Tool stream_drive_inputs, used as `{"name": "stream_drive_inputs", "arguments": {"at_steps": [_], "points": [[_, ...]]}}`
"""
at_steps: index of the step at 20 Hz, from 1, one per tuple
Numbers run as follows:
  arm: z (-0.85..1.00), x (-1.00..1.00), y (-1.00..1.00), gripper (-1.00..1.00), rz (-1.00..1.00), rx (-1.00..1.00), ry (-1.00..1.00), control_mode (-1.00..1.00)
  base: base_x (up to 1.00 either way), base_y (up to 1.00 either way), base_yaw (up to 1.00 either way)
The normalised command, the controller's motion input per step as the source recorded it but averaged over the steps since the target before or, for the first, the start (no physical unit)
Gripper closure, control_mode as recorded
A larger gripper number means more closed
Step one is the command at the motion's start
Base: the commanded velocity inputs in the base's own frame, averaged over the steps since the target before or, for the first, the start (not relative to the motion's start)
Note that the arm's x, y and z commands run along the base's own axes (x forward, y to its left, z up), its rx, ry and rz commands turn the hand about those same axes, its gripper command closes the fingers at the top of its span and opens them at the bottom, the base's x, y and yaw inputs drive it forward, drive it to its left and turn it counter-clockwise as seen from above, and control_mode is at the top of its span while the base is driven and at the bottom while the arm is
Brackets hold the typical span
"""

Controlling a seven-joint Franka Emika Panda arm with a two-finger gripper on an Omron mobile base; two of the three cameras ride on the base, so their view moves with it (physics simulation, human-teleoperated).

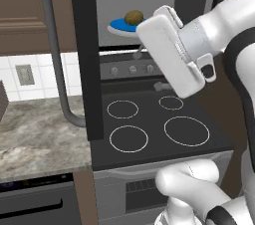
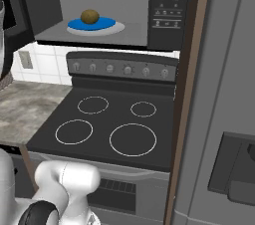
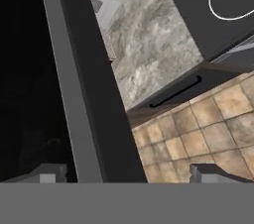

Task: Retrieve the reheated potato from the microwave, then place the potato, cheese, and condiment on the cutting board.

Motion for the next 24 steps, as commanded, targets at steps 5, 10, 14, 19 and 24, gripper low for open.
{"name": "stream_drive_inputs", "arguments": {"at_steps": [5,10,14,19,24], "points": [[0.00,0.15,-0.51,-1.00,-0.15,-0.22,-0.02,-1.00,0.00,0.00,0.00],[-0.01,0.21,-0.36,-1.00,-0.13,-0.29,-0.17,-1.00,0.00,0.00,0.00],[-0.03,0.21,-0.24,-1.00,-0.14,-0.37,-0.26,-1.00,0.00,0.00,0.00],[0.00,0.31,-0.22,-1.00,-0.14,-0.31,-0.23,-1.00,0.00,0.00,0.00],[0.00,0.51,-0.18,-1.00,-0.04,-0.12,-0.21,-1.00,0.00,0.00,0.00]]}}
